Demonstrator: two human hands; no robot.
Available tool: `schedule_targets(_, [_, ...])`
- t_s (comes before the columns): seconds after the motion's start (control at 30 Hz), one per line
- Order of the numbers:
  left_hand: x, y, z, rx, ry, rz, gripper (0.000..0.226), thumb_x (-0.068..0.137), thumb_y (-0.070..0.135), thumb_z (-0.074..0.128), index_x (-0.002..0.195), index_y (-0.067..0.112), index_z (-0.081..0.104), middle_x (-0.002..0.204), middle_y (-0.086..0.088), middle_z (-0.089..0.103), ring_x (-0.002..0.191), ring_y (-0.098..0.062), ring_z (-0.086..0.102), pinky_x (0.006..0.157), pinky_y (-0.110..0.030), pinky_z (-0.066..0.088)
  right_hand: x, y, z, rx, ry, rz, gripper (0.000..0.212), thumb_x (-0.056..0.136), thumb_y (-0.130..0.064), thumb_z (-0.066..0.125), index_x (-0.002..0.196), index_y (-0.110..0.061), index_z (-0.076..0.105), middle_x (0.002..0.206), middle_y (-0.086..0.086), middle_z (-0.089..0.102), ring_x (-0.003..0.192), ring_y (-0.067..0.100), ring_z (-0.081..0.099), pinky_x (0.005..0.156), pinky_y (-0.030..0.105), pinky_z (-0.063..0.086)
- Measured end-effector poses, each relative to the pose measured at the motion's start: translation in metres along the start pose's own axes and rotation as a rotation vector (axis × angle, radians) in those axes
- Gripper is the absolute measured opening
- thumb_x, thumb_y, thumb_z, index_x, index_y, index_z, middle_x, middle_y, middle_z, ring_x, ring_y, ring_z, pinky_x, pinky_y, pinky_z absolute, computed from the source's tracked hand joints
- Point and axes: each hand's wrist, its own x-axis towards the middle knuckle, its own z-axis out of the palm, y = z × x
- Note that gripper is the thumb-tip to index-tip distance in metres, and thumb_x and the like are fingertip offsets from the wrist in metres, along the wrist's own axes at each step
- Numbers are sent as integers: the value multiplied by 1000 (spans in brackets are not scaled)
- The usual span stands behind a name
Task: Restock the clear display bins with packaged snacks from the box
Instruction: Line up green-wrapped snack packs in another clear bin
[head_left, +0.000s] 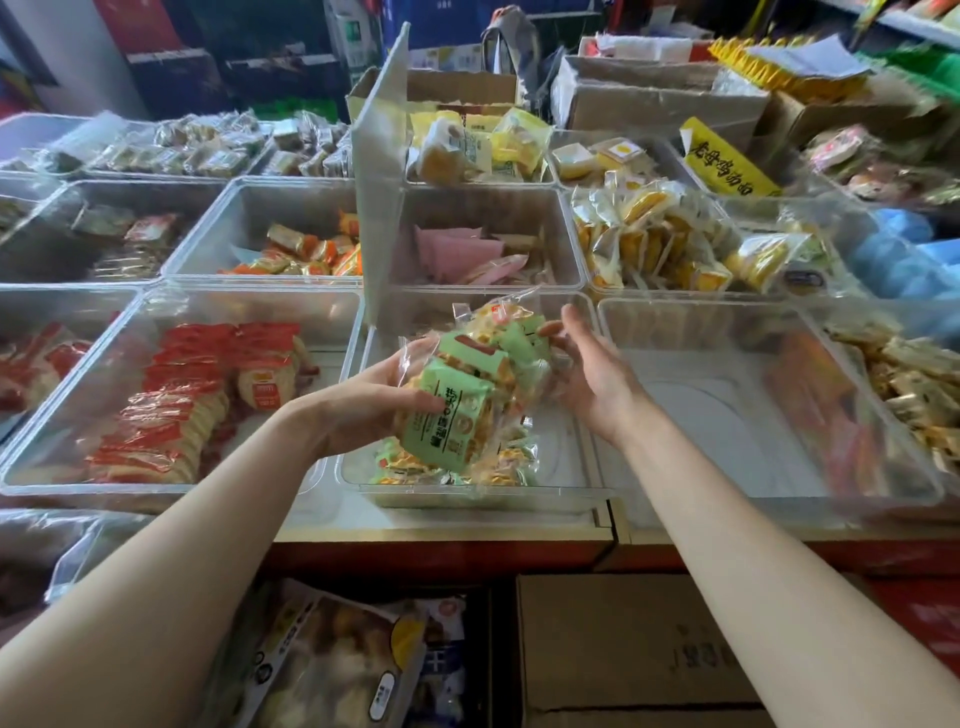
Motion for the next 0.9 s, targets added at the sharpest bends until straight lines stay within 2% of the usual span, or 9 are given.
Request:
schedule_targets(0.1, [1,0,1,33,-13,-33,97,46,26,91,131,35,44,122,-8,63,111,-27,61,81,-37,55,7,-5,3,-85,149,-76,11,88,-22,63,80,-18,56,85,4,63,73,20,58,45,21,45])
schedule_targets(0.17, [2,0,1,74,-14,-60,101,45,25,91,132,35,41,120,-7,64,111,-25,62,81,-33,55,10,-9,1,-27,146,-117,11,87,-13,62,82,-18,53,91,4,62,80,21,59,51,30,49])
schedule_targets(0.27, [2,4,3,124,-14,-79,93,48,22,87,129,34,42,114,-7,68,106,-22,65,78,-28,56,7,-14,0,-170,18,-127,20,88,-6,58,93,-24,56,97,2,59,83,17,60,61,31,49])
schedule_targets(0.4, [6,9,10,171,19,-81,70,69,3,67,127,32,43,110,-6,69,102,-21,66,78,-29,57,5,-20,-7,-280,-159,-31,30,86,-6,55,101,-31,62,99,4,63,72,15,56,57,21,46])
schedule_targets(0.5, [10,12,11,189,13,-88,63,69,1,64,124,30,47,109,-6,69,101,-21,67,79,-31,57,7,-30,-15,-495,-325,26,39,83,-9,60,115,-30,54,114,10,58,96,22,60,78,32,54])
schedule_targets(0.57, [15,16,13,209,0,-90,60,70,2,64,122,27,48,108,-6,69,102,-22,66,81,-31,56,8,-38,-15,-699,-372,46,45,84,-10,64,121,-29,49,123,11,53,109,24,56,90,39,49])
schedule_targets(0.67, [31,20,19,206,-21,-80,56,73,2,68,121,23,50,109,-7,69,104,-25,65,84,-35,56,11,-50,-16,-767,-353,47,41,79,-14,70,116,-22,54,119,9,56,110,22,57,91,36,50])
schedule_targets(0.77, [53,15,32,166,-18,-79,56,76,0,65,124,23,47,115,-11,66,107,-28,63,88,-42,54,15,-66,-28,-876,-289,22,41,78,-10,72,116,-15,57,105,0,61,95,5,57,73,9,49])
schedule_targets(0.9, [79,-1,48,101,-30,-40,58,81,-6,60,127,27,44,119,-12,62,109,-29,62,92,-46,51,23,-64,-48,-987,-167,-3,33,81,-7,69,112,-11,59,109,5,64,90,8,58,69,14,43])
